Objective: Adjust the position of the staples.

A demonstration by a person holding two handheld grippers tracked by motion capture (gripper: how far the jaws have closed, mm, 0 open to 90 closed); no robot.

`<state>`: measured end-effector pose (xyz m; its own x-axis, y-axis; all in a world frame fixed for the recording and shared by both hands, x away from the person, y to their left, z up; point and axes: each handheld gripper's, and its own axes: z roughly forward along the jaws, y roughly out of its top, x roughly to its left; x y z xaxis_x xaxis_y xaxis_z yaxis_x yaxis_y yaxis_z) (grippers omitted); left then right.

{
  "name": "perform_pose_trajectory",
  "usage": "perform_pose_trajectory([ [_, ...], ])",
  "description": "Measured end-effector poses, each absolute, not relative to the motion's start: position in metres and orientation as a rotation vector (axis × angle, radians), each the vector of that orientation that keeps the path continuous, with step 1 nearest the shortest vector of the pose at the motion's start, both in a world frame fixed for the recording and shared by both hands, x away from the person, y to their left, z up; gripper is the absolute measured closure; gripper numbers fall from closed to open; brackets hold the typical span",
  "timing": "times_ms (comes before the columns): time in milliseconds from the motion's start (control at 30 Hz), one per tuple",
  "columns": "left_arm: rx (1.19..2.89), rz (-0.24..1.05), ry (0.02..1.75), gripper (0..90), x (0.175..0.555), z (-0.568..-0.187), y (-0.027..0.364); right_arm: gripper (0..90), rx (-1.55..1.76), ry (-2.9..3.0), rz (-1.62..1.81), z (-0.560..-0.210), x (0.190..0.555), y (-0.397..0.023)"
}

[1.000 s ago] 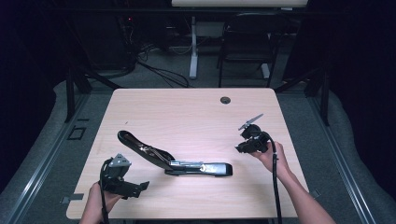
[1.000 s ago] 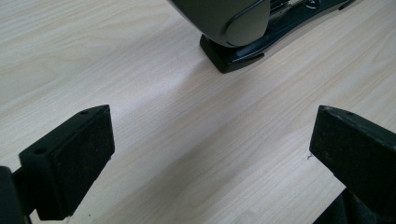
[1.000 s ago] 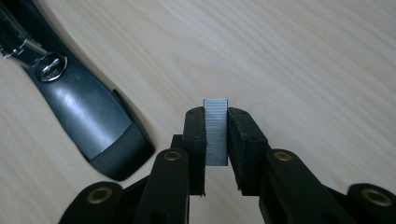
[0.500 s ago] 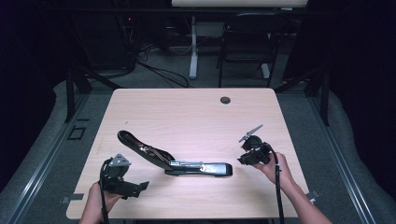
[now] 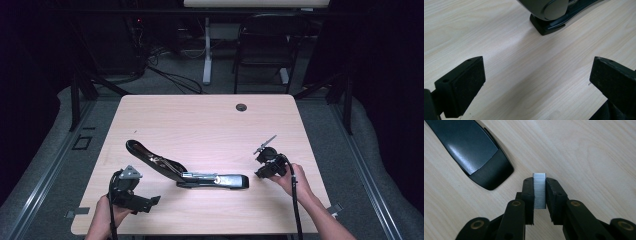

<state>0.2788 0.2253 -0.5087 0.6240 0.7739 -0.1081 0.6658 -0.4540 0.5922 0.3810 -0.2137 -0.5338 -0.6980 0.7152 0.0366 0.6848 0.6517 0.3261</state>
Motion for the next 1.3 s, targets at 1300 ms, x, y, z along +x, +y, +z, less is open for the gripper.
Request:
perform_pose_trajectory([
  [1300, 2.272, 0.227, 1.109, 0.1, 0.279, -0.51, 0.222, 56.9, 1.217, 2.741, 0.492, -0.538, 0.384, -0.211],
])
